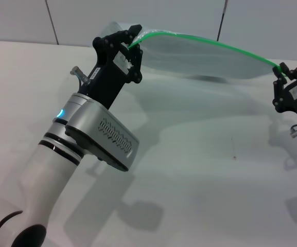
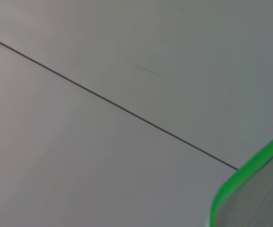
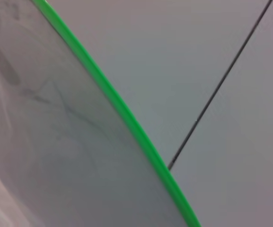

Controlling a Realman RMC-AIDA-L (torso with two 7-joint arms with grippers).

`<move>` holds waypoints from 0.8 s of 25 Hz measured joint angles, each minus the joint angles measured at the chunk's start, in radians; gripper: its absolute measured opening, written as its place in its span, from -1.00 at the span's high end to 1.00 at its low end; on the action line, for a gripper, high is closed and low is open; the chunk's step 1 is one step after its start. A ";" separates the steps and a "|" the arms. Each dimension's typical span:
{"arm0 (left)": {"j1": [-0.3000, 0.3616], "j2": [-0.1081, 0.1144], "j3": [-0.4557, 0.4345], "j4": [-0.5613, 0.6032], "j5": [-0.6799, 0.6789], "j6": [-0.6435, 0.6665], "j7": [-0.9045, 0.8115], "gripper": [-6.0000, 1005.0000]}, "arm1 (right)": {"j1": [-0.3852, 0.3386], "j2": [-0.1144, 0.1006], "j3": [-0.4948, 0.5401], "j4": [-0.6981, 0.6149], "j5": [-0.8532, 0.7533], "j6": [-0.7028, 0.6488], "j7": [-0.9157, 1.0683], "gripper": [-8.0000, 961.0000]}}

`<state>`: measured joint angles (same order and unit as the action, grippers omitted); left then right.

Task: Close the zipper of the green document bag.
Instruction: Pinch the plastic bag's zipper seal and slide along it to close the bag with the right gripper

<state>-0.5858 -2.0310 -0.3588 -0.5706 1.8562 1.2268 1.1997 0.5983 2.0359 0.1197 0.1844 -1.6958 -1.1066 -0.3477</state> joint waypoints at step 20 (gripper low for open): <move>0.001 0.000 0.000 0.000 0.003 -0.001 0.001 0.88 | 0.000 0.000 0.000 -0.011 0.001 0.020 0.001 0.74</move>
<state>-0.5844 -2.0309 -0.3589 -0.5706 1.8593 1.2255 1.2012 0.5982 2.0356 0.1200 0.1735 -1.6948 -1.0866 -0.3466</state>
